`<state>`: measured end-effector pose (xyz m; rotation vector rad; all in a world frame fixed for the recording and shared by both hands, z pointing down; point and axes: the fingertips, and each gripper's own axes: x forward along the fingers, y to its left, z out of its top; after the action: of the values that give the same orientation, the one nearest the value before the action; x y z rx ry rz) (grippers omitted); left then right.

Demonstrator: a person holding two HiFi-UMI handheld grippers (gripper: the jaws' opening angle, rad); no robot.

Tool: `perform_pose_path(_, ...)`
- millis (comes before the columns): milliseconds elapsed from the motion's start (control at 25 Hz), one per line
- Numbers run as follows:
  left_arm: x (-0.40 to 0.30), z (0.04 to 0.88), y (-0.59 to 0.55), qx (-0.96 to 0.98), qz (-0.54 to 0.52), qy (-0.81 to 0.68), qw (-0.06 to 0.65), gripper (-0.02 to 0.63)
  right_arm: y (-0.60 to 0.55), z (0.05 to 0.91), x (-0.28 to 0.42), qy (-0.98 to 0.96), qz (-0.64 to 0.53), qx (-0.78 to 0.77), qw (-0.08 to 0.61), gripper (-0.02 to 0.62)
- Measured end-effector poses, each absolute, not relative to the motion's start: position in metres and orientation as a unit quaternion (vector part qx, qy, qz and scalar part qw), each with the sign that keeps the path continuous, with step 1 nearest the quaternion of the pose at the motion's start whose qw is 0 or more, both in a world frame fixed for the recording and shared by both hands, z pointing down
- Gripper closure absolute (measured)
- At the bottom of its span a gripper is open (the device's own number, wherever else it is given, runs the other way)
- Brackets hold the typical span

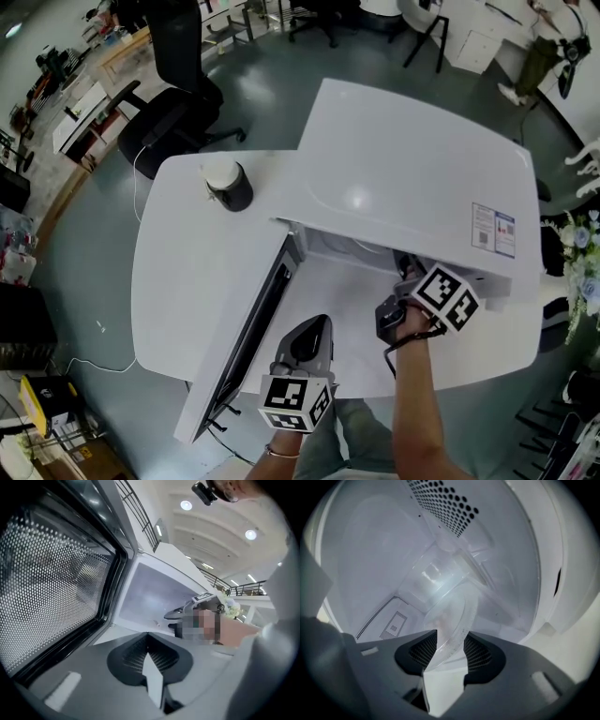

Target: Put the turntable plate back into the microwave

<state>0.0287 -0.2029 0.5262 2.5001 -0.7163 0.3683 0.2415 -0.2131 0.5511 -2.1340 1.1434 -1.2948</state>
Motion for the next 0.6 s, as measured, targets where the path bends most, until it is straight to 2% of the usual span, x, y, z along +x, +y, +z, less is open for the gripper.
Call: perform_pose_path(600,0.023,0.518,-0.186,0.924,0.127,-0.255,0.257,0.606,-0.21,0.512,0.248,0.425,-0.415,-0.781,0.193,0.431)
